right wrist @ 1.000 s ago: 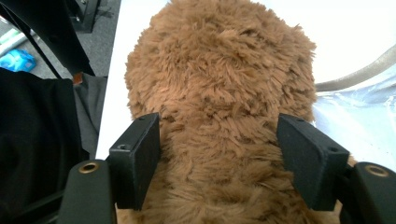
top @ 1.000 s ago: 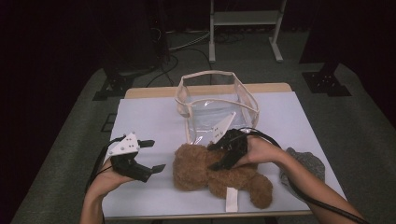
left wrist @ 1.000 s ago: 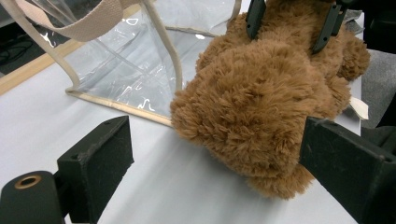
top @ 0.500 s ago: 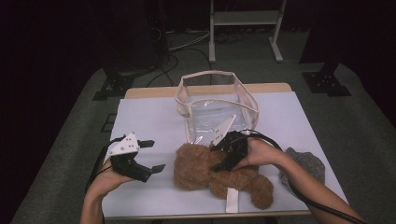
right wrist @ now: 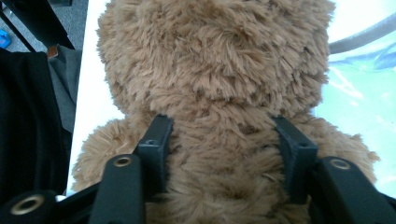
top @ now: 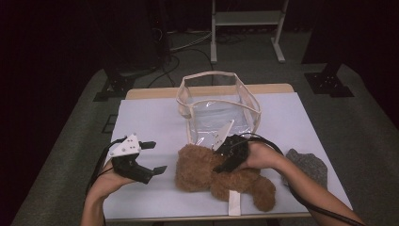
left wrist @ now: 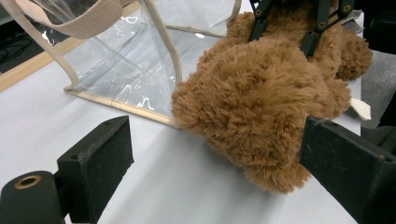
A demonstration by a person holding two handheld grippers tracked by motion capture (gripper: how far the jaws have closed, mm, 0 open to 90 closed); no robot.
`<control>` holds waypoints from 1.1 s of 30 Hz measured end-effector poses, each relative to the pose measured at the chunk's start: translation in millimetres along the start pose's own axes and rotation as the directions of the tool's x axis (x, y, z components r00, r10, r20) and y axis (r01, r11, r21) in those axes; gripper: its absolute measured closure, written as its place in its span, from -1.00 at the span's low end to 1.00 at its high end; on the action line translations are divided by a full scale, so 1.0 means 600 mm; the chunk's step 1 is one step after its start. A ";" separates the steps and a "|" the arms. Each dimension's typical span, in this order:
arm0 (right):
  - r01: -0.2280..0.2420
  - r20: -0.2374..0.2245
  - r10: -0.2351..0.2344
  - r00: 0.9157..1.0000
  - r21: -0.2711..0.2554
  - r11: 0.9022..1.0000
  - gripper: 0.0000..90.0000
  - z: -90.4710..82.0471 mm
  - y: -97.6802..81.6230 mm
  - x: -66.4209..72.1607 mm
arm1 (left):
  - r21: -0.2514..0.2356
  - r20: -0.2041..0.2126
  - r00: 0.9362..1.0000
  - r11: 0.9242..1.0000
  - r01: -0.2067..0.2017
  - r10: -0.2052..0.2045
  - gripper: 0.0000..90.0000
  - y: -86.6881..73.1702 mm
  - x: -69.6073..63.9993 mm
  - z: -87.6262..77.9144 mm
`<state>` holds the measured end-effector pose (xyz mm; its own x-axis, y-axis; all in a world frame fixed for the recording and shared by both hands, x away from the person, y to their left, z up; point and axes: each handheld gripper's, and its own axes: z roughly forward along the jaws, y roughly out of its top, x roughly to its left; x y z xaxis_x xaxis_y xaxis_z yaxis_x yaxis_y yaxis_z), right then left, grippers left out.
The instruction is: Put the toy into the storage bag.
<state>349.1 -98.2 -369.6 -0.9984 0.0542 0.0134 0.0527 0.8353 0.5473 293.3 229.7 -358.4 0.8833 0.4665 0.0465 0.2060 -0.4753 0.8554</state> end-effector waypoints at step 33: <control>-0.015 -0.001 0.015 1.000 -0.129 0.992 0.56 -0.024 -0.020 0.014 | -0.006 -0.007 1.000 1.000 0.006 -0.006 -0.81 -0.002 0.003 -0.002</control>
<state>340.0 -115.7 -364.1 -0.9975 0.0666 0.0222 0.0650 0.7570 0.6502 294.4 232.1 -359.0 0.8794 0.4740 0.0451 0.2081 -0.4679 0.8589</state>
